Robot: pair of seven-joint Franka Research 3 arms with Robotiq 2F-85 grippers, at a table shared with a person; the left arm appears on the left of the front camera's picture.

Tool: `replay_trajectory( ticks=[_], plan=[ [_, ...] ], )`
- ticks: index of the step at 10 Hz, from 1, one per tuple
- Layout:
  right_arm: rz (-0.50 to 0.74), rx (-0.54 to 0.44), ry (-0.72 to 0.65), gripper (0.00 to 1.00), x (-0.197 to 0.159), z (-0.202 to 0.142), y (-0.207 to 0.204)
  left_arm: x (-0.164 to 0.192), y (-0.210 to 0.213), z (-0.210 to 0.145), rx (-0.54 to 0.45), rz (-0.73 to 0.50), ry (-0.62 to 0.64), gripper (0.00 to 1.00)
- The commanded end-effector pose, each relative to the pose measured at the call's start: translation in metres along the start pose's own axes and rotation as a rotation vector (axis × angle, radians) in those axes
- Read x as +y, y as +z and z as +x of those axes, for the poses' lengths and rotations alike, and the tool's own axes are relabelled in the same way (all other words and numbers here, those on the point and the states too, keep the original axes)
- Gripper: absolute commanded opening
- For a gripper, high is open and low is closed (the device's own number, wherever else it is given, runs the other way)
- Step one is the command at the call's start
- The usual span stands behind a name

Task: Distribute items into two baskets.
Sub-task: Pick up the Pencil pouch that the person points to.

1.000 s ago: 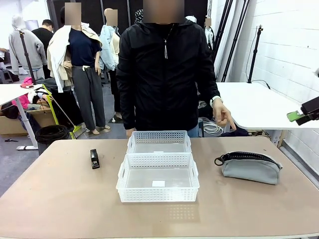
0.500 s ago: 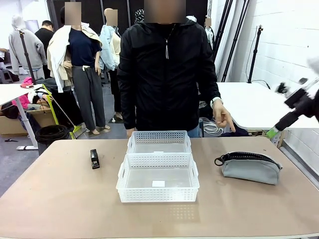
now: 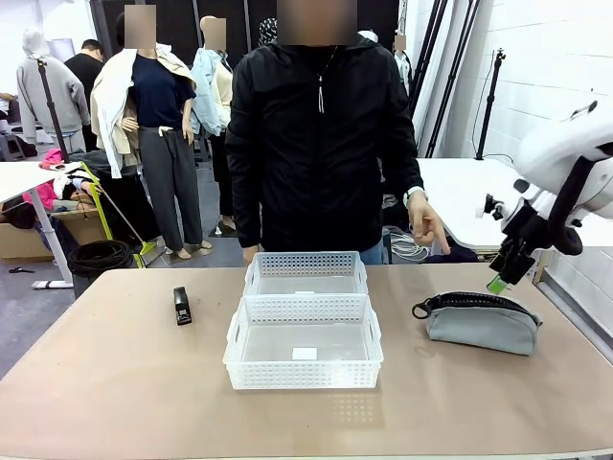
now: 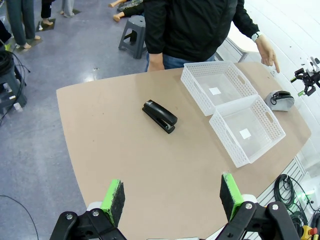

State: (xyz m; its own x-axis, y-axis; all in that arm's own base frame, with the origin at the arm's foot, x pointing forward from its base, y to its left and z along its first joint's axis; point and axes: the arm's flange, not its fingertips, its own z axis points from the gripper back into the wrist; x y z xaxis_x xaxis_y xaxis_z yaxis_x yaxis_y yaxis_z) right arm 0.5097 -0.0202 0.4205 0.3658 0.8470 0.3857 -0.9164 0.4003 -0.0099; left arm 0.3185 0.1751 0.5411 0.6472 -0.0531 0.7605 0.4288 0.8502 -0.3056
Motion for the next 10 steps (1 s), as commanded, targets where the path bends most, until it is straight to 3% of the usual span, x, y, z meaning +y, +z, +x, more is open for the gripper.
replay_trajectory(
  ticks=[1,4,10],
  plan=[
    [-0.05,0.065,0.125,1.0,0.005,-0.005,-0.016,0.001,0.0,0.0,-0.014,-0.001,0.002,1.0],
    [-0.07,0.154,0.267,1.0,0.009,-0.002,-0.029,0.001,0.0,0.0,-0.014,-0.001,0.002,1.0],
    [0.002,0.181,0.305,1.0,0.015,0.003,-0.064,0.001,0.0,0.0,-0.014,-0.001,0.002,1.0]
  ],
)
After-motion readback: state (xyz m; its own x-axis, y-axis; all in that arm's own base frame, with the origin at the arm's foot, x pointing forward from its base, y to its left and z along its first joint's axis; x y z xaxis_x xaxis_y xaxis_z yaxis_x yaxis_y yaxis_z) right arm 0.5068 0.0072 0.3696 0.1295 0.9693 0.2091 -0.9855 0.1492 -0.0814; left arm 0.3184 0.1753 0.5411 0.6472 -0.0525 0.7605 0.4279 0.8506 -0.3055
